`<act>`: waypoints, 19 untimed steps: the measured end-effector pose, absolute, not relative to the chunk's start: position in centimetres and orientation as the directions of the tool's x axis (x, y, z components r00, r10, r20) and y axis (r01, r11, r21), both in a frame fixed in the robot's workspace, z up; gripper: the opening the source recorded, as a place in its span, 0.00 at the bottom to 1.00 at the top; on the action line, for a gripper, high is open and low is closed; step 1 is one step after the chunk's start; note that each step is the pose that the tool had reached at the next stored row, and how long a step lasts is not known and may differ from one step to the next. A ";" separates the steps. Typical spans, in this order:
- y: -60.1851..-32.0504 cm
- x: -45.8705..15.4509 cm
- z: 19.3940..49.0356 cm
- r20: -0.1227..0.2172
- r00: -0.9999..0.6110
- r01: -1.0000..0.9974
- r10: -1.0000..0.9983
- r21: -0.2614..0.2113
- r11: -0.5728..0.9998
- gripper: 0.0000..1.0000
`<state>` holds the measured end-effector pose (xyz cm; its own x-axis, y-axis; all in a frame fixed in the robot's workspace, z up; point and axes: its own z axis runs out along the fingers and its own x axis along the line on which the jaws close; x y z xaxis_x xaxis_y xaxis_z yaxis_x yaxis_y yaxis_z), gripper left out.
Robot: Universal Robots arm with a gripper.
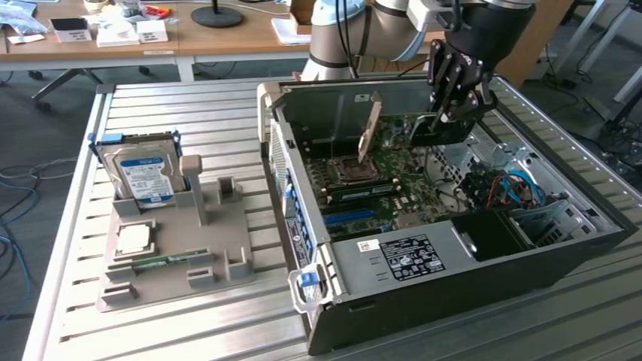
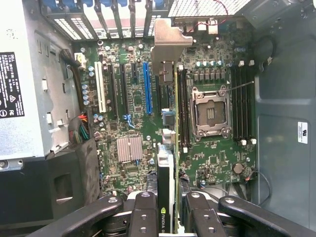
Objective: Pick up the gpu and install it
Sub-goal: 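Insert the gpu into the slot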
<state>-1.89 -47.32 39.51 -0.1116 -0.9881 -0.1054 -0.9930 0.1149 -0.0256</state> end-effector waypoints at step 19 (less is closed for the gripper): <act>-47.6 -1.9 38.7 -0.115 -0.111 -0.993 -0.987 -0.025 0.115 0.27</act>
